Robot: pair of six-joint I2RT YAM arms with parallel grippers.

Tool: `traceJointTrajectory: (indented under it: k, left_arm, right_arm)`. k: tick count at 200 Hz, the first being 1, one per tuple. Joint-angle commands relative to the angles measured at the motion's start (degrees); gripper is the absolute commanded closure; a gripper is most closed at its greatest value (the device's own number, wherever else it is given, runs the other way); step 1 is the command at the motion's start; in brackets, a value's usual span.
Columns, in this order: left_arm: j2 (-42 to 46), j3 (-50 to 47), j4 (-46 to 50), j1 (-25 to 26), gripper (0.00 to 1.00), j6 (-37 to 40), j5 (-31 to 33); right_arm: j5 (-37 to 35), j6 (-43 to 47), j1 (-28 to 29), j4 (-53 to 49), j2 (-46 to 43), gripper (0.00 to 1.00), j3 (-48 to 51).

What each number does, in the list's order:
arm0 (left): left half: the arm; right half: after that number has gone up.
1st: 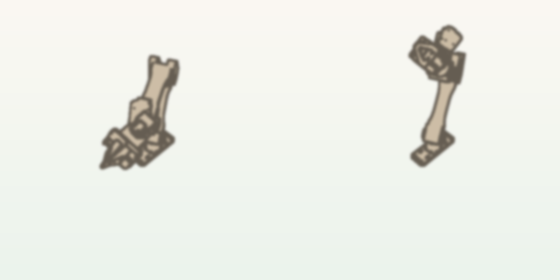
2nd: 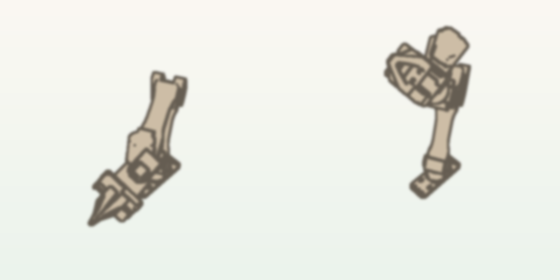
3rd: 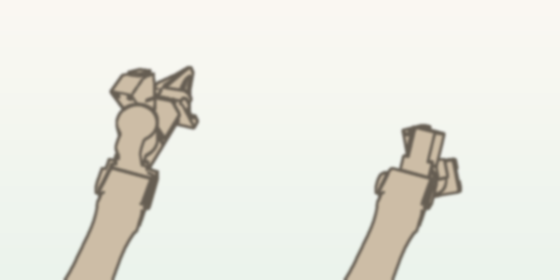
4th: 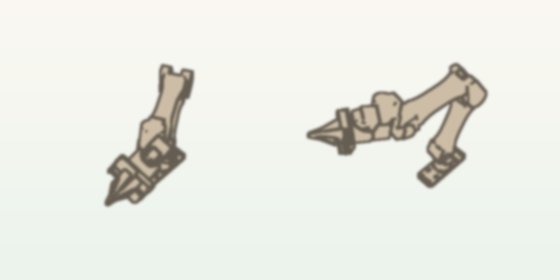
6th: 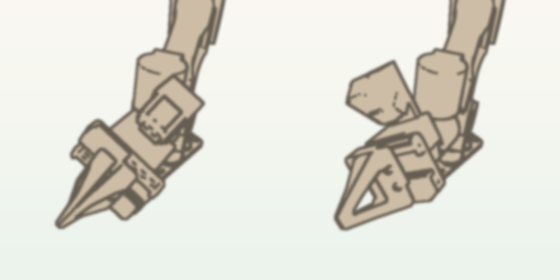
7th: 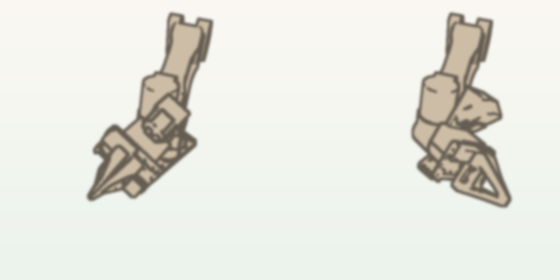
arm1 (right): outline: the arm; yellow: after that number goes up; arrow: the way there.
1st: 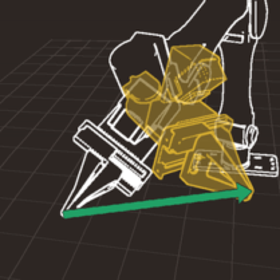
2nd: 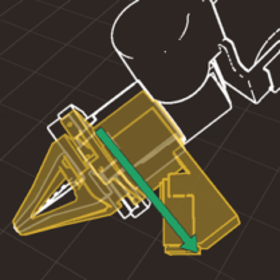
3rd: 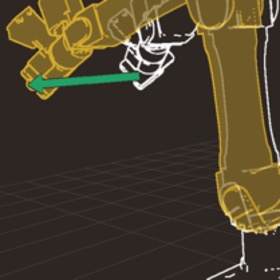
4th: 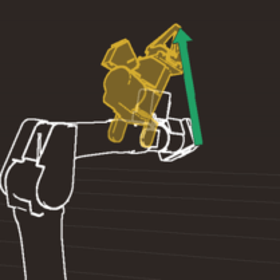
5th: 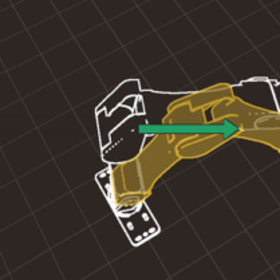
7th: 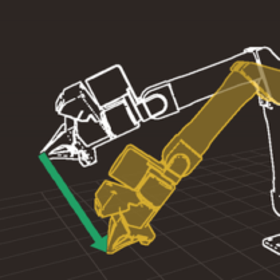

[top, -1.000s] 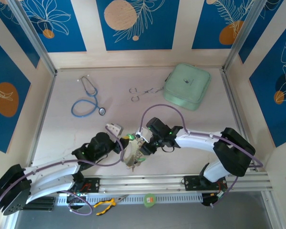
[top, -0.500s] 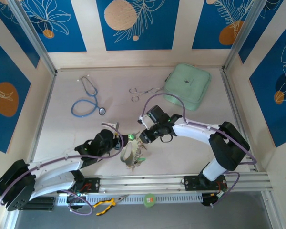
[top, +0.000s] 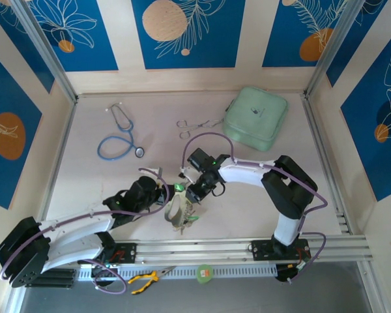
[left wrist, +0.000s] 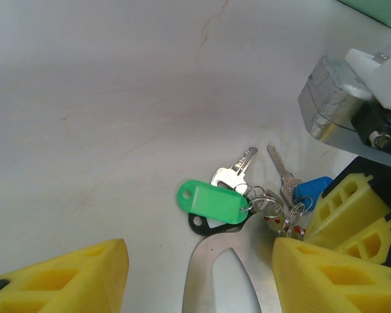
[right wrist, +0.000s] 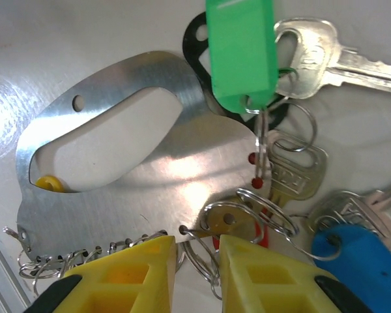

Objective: Put the keys on the keyring

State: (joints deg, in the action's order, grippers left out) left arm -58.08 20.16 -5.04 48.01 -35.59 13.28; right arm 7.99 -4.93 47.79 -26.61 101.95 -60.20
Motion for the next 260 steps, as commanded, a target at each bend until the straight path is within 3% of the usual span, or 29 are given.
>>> traceJointTrajectory:
  k: [1, 64, 88, 112, 129, 169, 205, 260]
  left_arm:
    - [0.01, 1.33, 0.82, -0.64, 0.4, -0.34, -0.92]
    - [0.05, 1.66, 1.52, -0.69, 0.4, -0.01, -0.89]
    - [0.23, 1.59, 1.78, -0.65, 0.4, -0.17, -0.55]
    - [0.4, 1.71, 3.0, -0.67, 0.4, -0.76, -0.39]
    - [1.33, 2.75, 7.35, -0.68, 0.41, -2.4, -1.08]
    - [6.32, 3.46, 22.08, -0.32, 0.5, -10.44, -9.99]
    - [10.6, 2.49, 25.74, -0.02, 0.5, -12.94, -9.1]
    - [7.56, 4.4, 23.72, -0.07, 0.47, -10.79, -5.9]
  right_arm:
    - [2.38, 1.0, 0.63, -1.64, 1.16, 0.76, -1.91]
    - [3.37, 0.98, 0.47, -2.09, -2.17, 0.81, -0.96]
    - [0.68, -1.21, 0.12, -2.63, -5.08, 0.68, 0.66]
    - [0.19, -3.1, 0.68, -3.19, -8.15, 0.66, 2.51]
    - [-0.09, -4.21, 1.84, -4.03, -9.37, 0.66, 2.88]
    - [0.75, -8.46, 0.01, 0.45, -12.71, 0.66, 5.8]
    - [2.99, -6.5, 0.79, -0.63, -11.56, 0.67, 5.56]
    - [0.28, -4.74, 5.05, -0.57, -5.96, 0.68, 4.68]
